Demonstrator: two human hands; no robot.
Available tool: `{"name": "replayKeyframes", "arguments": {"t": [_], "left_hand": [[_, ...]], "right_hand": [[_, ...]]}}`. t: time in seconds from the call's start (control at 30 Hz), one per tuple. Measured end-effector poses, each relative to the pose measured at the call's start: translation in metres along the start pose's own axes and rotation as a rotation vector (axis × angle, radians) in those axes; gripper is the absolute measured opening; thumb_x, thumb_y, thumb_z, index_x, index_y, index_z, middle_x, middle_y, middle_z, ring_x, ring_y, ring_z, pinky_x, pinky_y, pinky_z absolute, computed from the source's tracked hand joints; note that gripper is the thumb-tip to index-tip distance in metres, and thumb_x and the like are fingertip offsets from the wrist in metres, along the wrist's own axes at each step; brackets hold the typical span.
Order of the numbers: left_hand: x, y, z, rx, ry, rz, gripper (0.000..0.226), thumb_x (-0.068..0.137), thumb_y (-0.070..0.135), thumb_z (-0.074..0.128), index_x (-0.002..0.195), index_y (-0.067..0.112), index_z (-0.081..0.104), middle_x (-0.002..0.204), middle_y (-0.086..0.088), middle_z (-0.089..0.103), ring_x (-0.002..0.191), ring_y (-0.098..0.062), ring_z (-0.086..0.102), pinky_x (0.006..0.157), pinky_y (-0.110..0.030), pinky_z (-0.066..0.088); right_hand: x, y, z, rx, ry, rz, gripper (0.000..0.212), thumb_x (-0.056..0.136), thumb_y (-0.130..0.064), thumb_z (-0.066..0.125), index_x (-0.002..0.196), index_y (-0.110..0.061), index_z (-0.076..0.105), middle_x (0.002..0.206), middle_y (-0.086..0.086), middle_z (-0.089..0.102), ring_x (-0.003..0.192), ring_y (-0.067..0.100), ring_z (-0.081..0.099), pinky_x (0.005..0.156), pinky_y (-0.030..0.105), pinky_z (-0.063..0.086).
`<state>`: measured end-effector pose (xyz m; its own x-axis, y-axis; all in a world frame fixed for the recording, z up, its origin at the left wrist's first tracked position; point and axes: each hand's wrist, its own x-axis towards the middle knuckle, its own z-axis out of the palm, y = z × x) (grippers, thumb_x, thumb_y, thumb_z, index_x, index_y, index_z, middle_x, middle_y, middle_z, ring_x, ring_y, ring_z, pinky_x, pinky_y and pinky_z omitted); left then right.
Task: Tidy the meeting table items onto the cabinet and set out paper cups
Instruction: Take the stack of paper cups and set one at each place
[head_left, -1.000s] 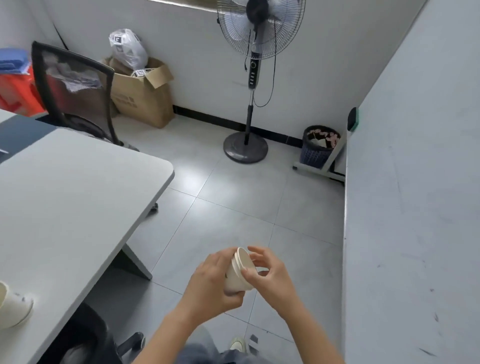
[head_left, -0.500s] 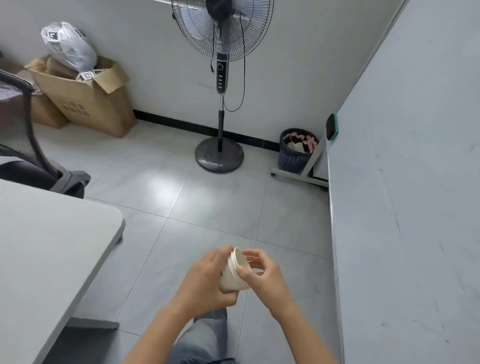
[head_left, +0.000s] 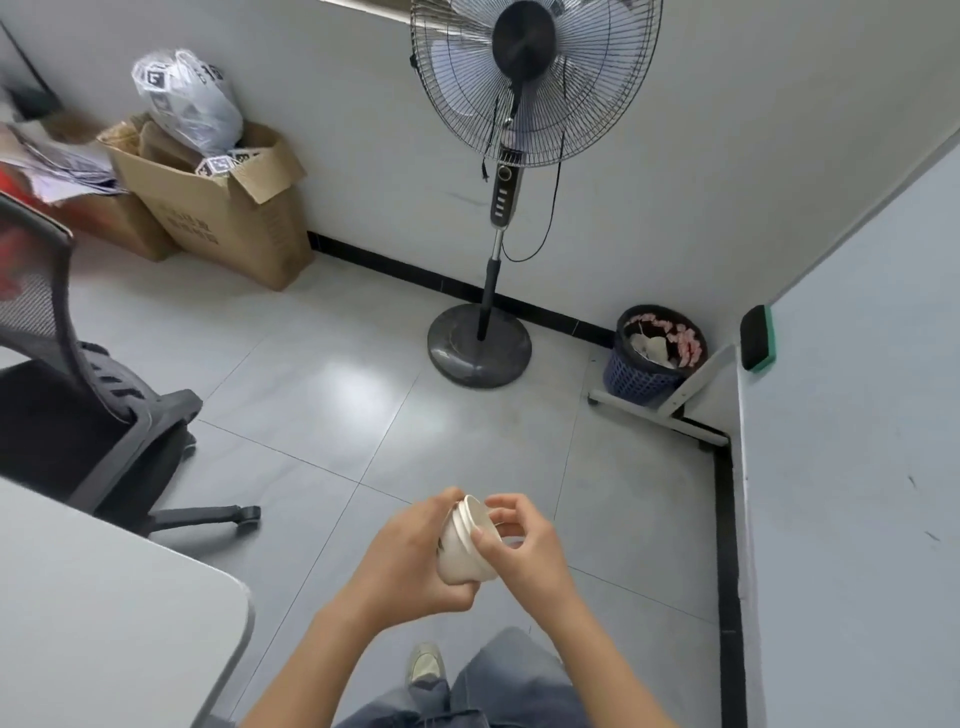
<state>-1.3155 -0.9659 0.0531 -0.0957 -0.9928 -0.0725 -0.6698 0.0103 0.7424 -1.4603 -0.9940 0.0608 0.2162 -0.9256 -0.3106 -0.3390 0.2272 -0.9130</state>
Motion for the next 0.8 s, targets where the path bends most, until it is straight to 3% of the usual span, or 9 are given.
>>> {"name": "replayKeyframes", "arguments": {"t": [0.13,0.23,0.4,0.57,0.63,0.8], "left_hand": [[0.040,-0.007,-0.013,0.031,0.039,-0.046,0.075,0.051,0.046,0.056,0.121,0.024,0.043,0.092,0.015,0.053,0.075,-0.006,0.049,0.062,-0.008,0.036],[0.076,-0.012,-0.027,0.047,0.086,-0.078,0.078,0.049,0.050,0.055,0.122,0.024,0.042,0.093,0.015,0.051,0.077,-0.008,0.047,0.065,-0.013,0.037],[0.160,-0.017,-0.053,0.072,0.218,-0.128,0.075,0.052,0.048,0.055,0.121,0.025,0.041,0.093,0.015,0.050,0.080,-0.009,0.050,0.066,-0.013,0.038],[0.234,-0.017,-0.071,0.080,0.346,-0.170,0.078,0.052,0.050,0.053,0.123,0.020,0.041,0.095,0.011,0.051,0.081,-0.012,0.051,0.070,-0.023,0.044],[0.250,-0.020,-0.074,0.080,0.358,-0.207,0.078,0.052,0.050,0.053,0.123,0.020,0.041,0.096,0.010,0.051,0.081,-0.013,0.051,0.069,-0.021,0.043],[0.263,-0.041,-0.083,0.006,0.350,-0.351,0.078,0.050,0.050,0.054,0.123,0.025,0.038,0.094,0.021,0.045,0.084,-0.011,0.050,0.068,-0.011,0.035]], "right_hand": [[0.048,-0.013,-0.002,-0.006,-0.055,-0.003,0.038,0.050,-0.050,0.061,0.085,-0.039,0.051,0.089,-0.011,0.059,0.085,0.003,0.057,0.069,0.016,0.047],[0.095,-0.027,-0.007,-0.037,-0.118,-0.033,0.030,0.059,-0.040,0.061,0.086,-0.040,0.048,0.088,-0.013,0.058,0.086,0.001,0.057,0.072,0.017,0.048],[0.192,-0.069,-0.024,-0.075,-0.241,-0.125,0.031,0.060,-0.042,0.060,0.089,-0.041,0.047,0.088,-0.014,0.058,0.083,0.002,0.058,0.068,0.015,0.048],[0.274,-0.104,-0.039,-0.091,-0.322,-0.201,0.028,0.063,-0.038,0.059,0.087,-0.043,0.046,0.088,-0.014,0.059,0.085,-0.003,0.057,0.067,0.007,0.046],[0.296,-0.108,-0.039,-0.099,-0.360,-0.205,0.028,0.063,-0.037,0.059,0.088,-0.041,0.048,0.088,-0.014,0.058,0.085,-0.004,0.057,0.066,0.006,0.045],[0.337,-0.109,-0.015,-0.140,-0.491,-0.171,0.028,0.062,-0.035,0.060,0.087,-0.041,0.048,0.089,-0.010,0.062,0.087,0.007,0.060,0.072,0.018,0.048]]}}
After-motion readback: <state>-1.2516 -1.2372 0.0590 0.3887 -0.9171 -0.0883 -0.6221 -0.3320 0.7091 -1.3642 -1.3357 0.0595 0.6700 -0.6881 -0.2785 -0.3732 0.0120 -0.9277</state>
